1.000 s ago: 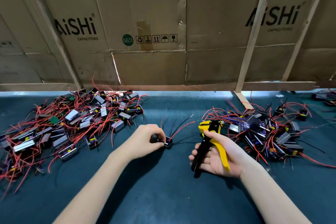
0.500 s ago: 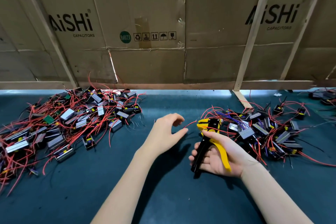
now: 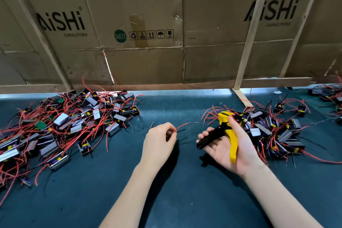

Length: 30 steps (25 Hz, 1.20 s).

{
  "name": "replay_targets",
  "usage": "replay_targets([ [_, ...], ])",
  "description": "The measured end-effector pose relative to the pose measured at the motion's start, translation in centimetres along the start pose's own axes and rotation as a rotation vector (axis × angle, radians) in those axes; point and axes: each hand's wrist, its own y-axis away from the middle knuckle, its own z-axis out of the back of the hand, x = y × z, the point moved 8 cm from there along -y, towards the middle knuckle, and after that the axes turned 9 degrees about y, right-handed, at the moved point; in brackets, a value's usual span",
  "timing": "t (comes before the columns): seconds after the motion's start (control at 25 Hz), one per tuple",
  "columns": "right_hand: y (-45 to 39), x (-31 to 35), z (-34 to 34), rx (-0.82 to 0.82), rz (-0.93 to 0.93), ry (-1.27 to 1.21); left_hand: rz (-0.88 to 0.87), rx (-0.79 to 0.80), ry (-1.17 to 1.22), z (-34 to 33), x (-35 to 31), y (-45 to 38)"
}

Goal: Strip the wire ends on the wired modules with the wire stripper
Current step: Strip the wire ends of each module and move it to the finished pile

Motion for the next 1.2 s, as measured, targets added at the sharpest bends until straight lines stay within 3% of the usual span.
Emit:
replay_targets([
  [0.12, 1.3, -3.4, -2.6, 0.336, -0.284, 0.181, 0.104, -0.143, 0.016, 2.0, 1.2, -0.3],
  [0.2, 3.1, -5.8, -4.0, 0.614, -0.422, 0.506, 0.149, -0.233, 0.047, 3.4, 2.0, -0.4],
  [0.28, 4.6, -7.1, -4.4, 0.809, -0.437, 0.766, 0.177, -0.295, 0.084, 4.4, 2.6, -0.4],
  [0.4, 5.5, -7.1, -4.7, 0.932, -0.373, 0.858, 0.184, -0.32, 0.13, 4.7, 2.6, -0.5],
  [0.48, 4.5, -6.0, -5.1, 0.834, -0.232, 0.79, 0.173, -0.295, 0.14, 4.2, 2.2, -0.5],
  [0.6, 1.9, -2.1, -3.9, 0.379, 0.155, 0.82, 0.123, -0.266, 0.112, 3.6, 1.6, -0.5],
  [0.68, 1.5, -0.5, -3.0, 0.189, 0.327, 0.922, 0.113, -0.268, 0.106, 3.6, 1.6, -0.5],
  [1.08, 0.7, -0.6, -1.7, 0.149, 0.214, 0.922, 0.16, -0.26, 0.132, 2.9, 2.0, -0.3],
  [1.2, 0.7, -1.1, -1.8, 0.173, 0.142, 0.873, 0.184, -0.233, 0.386, 2.7, 1.9, -0.5],
])
